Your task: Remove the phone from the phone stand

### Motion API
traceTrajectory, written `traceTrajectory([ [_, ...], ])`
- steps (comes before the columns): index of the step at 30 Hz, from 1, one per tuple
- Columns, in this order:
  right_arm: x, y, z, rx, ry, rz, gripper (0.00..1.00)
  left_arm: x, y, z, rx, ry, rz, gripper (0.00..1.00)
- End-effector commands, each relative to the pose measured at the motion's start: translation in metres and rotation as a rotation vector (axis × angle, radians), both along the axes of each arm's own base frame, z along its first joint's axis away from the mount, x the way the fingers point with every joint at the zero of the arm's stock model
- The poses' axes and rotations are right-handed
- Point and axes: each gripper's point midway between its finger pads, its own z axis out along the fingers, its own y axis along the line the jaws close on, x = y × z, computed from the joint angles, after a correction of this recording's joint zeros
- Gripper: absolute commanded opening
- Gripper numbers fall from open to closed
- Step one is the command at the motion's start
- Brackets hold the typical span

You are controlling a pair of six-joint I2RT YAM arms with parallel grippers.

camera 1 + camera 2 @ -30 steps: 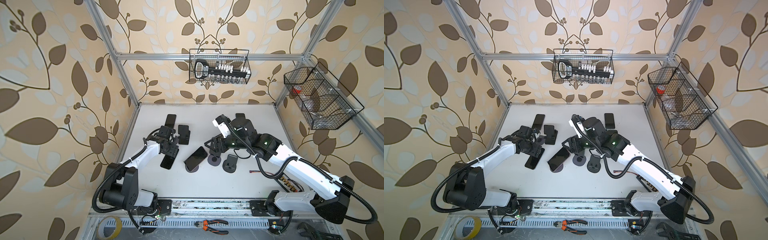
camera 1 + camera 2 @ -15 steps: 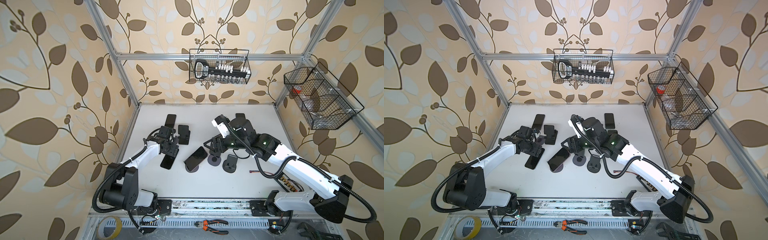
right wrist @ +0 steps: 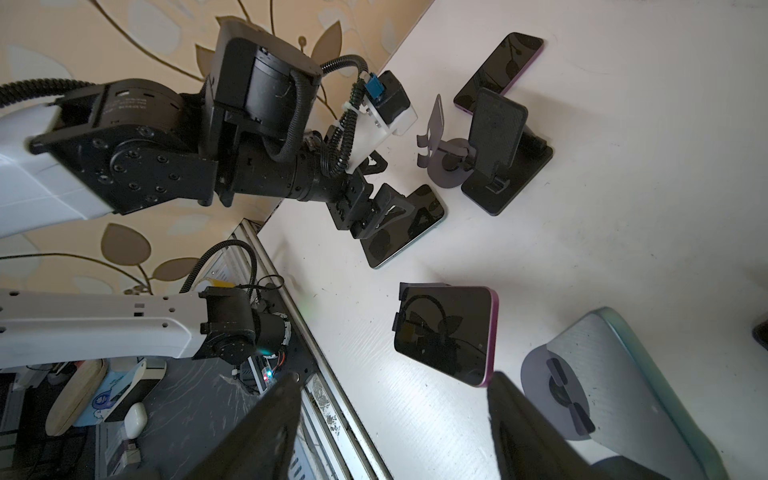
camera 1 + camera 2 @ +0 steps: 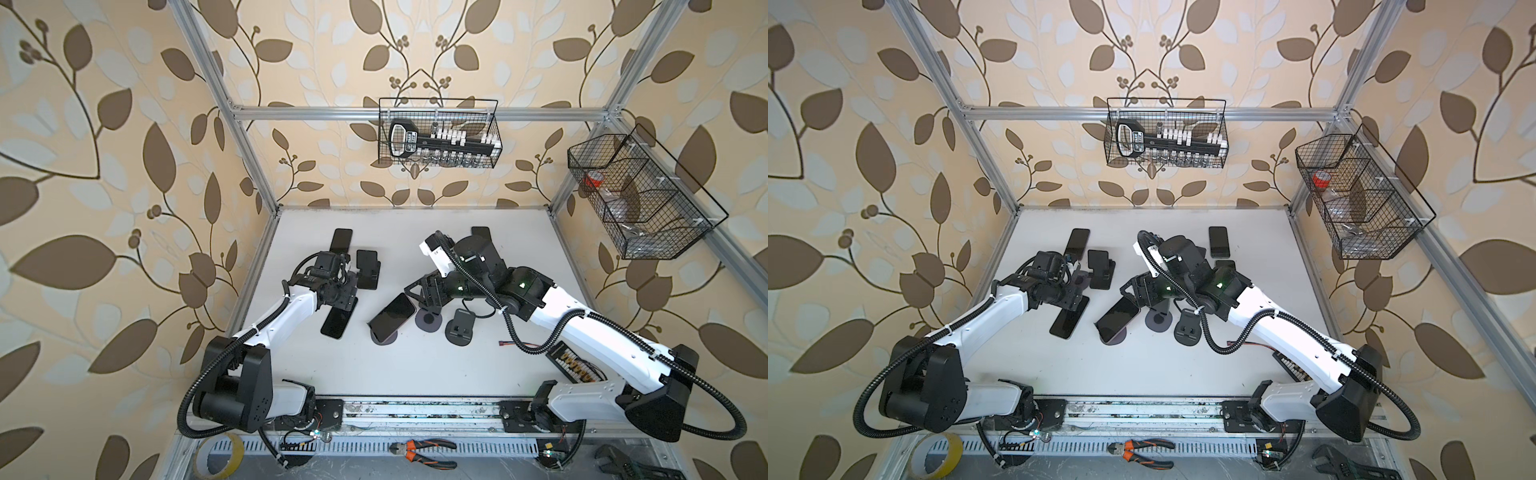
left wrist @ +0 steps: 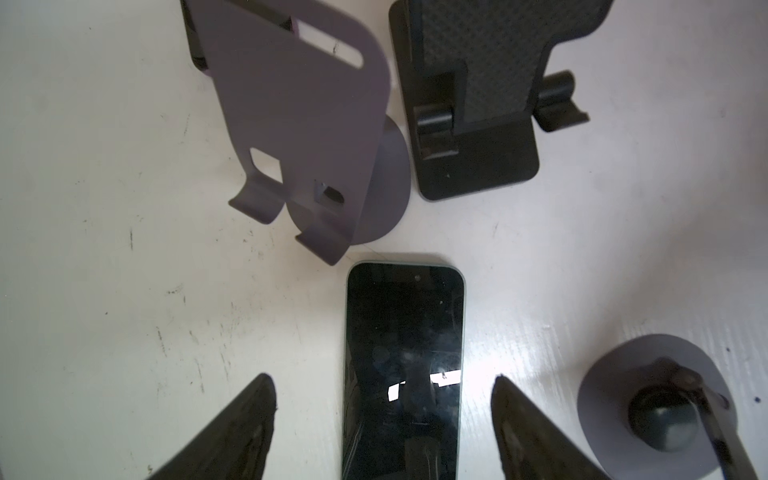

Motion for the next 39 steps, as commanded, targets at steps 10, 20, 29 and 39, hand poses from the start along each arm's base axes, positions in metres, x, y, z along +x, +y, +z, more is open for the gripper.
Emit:
traceTrajectory([
  [10,0.006,0.004,0.018,0.028,-0.035,-0.02,0.73,0.006,0.003,0.025,-0.018,-0.129,0.011,0.82],
  [20,0.004,-0.007,0.019,0.025,-0.049,-0.055,0.72,0.005,-0.011,0.054,-0.105,-0.274,-0.044,0.82],
  [29,0.011,-0.016,0.022,0.021,-0.086,-0.118,0.72,-0.003,-0.027,0.082,-0.193,-0.396,-0.126,0.83],
  [39,0.018,-0.023,0.041,0.032,-0.139,-0.163,0.74,-0.015,-0.044,0.122,-0.278,-0.516,-0.227,0.84],
])
